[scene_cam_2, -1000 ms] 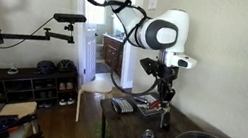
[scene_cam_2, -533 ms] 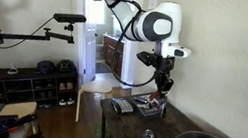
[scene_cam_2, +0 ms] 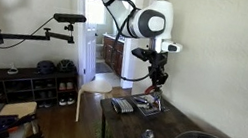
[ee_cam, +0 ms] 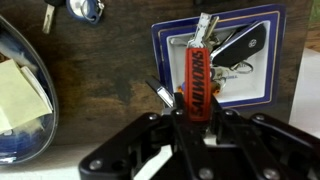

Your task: Pick the keys on the table and place them in the box

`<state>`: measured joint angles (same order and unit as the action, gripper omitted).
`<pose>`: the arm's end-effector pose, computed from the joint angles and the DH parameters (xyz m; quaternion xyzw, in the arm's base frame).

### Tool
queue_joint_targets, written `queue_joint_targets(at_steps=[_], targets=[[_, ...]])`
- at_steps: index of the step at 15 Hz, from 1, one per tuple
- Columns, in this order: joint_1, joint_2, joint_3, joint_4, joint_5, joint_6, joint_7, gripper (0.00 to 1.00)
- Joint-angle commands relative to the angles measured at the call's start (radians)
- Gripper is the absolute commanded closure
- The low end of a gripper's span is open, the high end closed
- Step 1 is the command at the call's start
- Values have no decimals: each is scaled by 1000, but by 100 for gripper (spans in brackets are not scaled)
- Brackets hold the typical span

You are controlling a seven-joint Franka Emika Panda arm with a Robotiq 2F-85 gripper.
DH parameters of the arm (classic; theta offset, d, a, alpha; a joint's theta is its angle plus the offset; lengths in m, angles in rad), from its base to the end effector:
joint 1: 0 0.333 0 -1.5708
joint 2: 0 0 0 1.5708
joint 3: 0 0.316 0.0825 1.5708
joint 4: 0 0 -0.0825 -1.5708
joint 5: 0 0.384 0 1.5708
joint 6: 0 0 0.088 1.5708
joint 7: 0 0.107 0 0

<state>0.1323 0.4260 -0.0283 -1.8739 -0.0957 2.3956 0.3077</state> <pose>0.6414 0.0674 0.2944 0.9958 -0.0665 0.0548 0.0293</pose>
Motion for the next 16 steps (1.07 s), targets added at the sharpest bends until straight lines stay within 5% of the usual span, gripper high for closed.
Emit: queue_joint_targets(at_steps=[1,16], targets=[[13,-47,11,-34,-24,4,-23,92],[1,91,32,-18,-10,-27,-123,93]])
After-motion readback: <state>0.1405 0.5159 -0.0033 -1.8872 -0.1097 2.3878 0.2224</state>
